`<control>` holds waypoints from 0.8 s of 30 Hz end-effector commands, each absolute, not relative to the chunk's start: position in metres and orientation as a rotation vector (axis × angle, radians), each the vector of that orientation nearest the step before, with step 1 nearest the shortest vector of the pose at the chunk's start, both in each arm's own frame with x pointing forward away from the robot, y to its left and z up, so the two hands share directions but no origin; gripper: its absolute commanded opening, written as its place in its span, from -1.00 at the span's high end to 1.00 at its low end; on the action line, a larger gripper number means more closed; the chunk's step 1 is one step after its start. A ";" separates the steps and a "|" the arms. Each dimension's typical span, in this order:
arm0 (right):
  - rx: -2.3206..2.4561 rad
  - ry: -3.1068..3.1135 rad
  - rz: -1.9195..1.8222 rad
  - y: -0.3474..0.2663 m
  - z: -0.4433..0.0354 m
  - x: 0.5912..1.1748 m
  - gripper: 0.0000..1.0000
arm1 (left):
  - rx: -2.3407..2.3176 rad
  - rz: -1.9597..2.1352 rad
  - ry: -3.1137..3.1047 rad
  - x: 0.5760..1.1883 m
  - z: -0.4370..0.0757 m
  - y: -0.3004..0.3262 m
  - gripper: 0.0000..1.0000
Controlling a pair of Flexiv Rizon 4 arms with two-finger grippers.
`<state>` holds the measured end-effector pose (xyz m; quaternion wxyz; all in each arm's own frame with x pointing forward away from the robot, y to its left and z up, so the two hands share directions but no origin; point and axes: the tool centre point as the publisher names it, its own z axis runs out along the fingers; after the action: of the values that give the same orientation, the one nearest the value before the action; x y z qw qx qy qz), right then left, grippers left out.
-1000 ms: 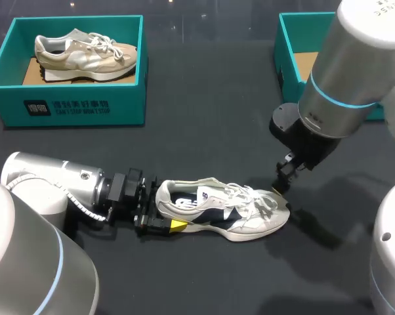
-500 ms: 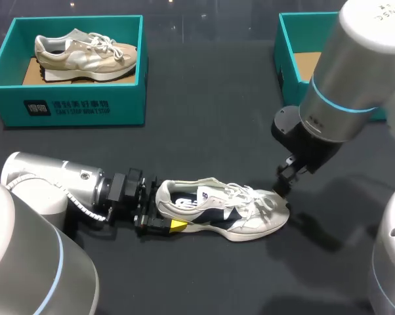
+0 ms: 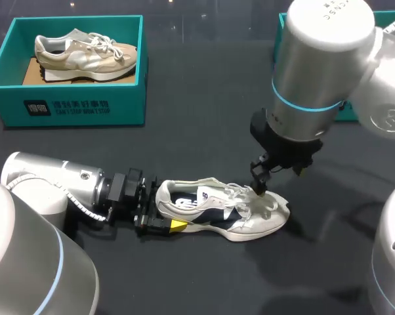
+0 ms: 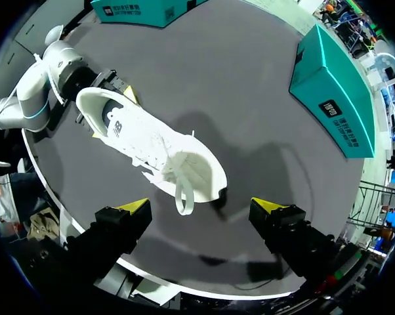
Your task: Take the shoe out of the shoebox, open the shoe tongue, remove and reinsert the insole, then place the shoe into the shoebox
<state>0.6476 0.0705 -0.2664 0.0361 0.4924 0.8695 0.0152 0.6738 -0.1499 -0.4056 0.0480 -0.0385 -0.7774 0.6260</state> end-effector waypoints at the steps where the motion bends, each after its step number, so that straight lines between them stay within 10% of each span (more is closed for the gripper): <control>1: 1.519 2.665 -0.117 0.096 -0.278 0.656 -1.00 | -0.117 1.909 -2.371 0.673 -0.405 -0.149 1.00; 24: 1.562 2.681 -0.061 0.112 -0.301 0.651 -1.00 | -0.117 1.909 -2.371 0.673 -0.405 -0.149 1.00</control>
<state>0.6524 0.1124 -0.3004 0.0180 0.5031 0.8638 -0.0210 0.6738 -0.1499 -0.4056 0.0480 -0.0385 -0.7774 0.6260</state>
